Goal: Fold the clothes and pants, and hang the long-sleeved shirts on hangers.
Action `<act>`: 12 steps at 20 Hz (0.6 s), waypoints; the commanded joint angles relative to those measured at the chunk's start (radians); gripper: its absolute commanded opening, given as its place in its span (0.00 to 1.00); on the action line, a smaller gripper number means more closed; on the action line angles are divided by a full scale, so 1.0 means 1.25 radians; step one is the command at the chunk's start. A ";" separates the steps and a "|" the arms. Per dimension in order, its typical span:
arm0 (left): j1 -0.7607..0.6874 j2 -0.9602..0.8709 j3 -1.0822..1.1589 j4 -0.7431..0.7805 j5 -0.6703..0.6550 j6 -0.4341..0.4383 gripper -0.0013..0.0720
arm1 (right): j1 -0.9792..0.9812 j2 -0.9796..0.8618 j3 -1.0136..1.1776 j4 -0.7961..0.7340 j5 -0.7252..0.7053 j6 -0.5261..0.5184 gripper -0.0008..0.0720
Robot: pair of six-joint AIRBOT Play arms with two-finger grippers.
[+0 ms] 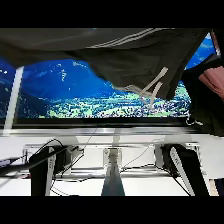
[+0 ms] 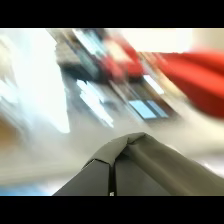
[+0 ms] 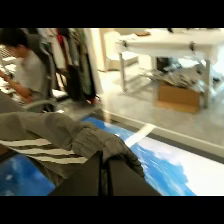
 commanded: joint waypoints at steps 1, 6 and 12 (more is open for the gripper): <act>0.012 0.124 0.006 0.113 0.215 0.000 0.03 | 0.001 0.034 0.026 0.122 0.060 0.001 0.04; 0.012 0.100 -0.002 0.140 0.146 -0.001 0.03 | 0.001 0.013 0.026 0.103 0.057 0.002 0.04; -0.018 -0.261 -0.009 0.073 -0.183 0.008 0.03 | 0.002 -0.175 -0.049 -0.012 0.050 0.023 0.04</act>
